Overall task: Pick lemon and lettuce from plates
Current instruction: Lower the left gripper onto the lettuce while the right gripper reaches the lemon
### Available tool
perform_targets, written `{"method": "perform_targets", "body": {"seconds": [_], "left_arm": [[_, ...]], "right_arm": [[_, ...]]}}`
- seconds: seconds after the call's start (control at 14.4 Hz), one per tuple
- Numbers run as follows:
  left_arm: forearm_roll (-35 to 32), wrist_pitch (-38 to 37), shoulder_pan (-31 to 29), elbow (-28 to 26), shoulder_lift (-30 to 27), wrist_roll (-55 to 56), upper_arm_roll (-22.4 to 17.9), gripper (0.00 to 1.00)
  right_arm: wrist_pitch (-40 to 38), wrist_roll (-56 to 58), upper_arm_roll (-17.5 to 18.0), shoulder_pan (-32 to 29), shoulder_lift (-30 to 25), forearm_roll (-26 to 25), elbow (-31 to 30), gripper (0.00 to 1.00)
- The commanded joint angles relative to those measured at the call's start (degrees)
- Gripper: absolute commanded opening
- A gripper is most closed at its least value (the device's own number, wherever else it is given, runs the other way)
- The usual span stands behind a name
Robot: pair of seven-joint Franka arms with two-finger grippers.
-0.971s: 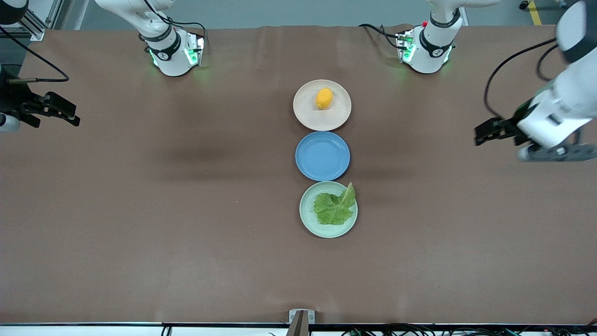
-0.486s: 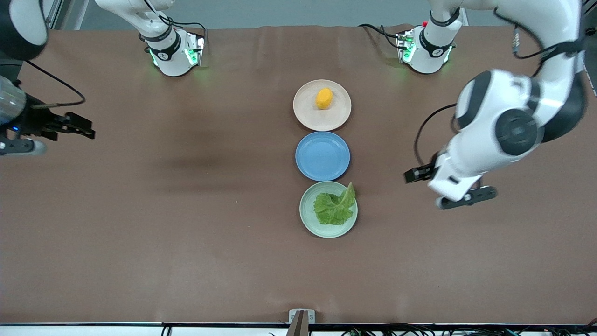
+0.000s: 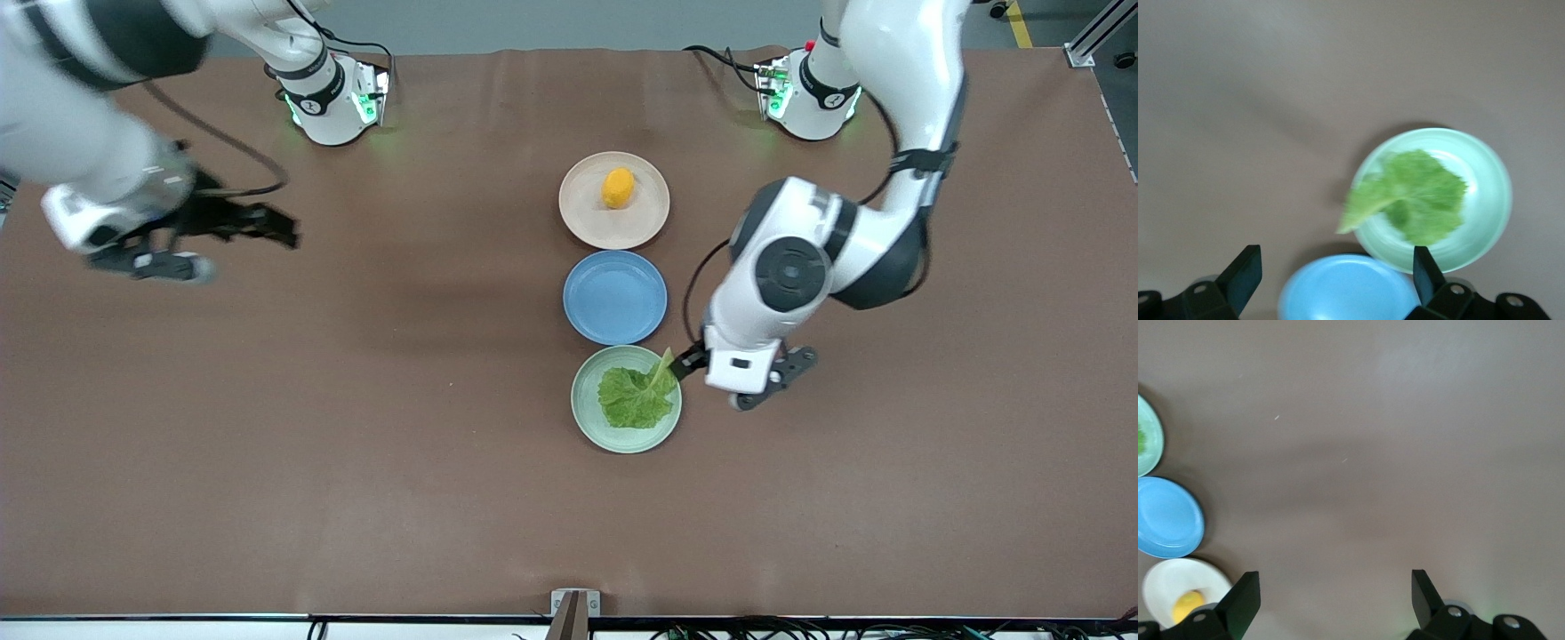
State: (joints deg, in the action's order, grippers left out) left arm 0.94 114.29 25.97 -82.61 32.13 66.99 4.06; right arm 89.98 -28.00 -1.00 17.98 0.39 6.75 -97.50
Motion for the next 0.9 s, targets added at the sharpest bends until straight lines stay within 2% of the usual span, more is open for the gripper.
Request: {"method": "perform_targets", "body": {"seconds": [0.0, 0.21, 0.35, 0.55, 0.83], "left_arm": [[0.2, 5.8, 2.9, 3.6, 5.1, 10.4, -0.4, 1.00], [0.4, 14.3, 4.7, 3.9, 9.2, 19.0, -0.5, 1.00], [0.4, 17.7, 4.8, 3.8, 11.3, 21.8, -0.5, 1.00], [0.2, 20.0, 5.1, 3.8, 13.7, 21.9, -0.5, 1.00], [-0.5, 23.3, 5.6, 3.4, 16.5, 21.8, -0.5, 1.00]], "right_arm": [[3.3, -15.9, -0.2, 10.8, -1.6, 0.2, -4.0, 1.00], [12.8, -31.2, -0.2, 23.3, -1.6, 0.0, -9.8, 1.00], [18.5, -37.5, -0.2, 29.6, -0.6, -0.3, -12.4, 1.00], [26.5, -46.6, -0.3, 38.2, 5.6, -0.7, -13.2, 1.00], [37.9, -60.3, -0.3, 46.9, 15.2, -5.7, -12.7, 1.00]]}}
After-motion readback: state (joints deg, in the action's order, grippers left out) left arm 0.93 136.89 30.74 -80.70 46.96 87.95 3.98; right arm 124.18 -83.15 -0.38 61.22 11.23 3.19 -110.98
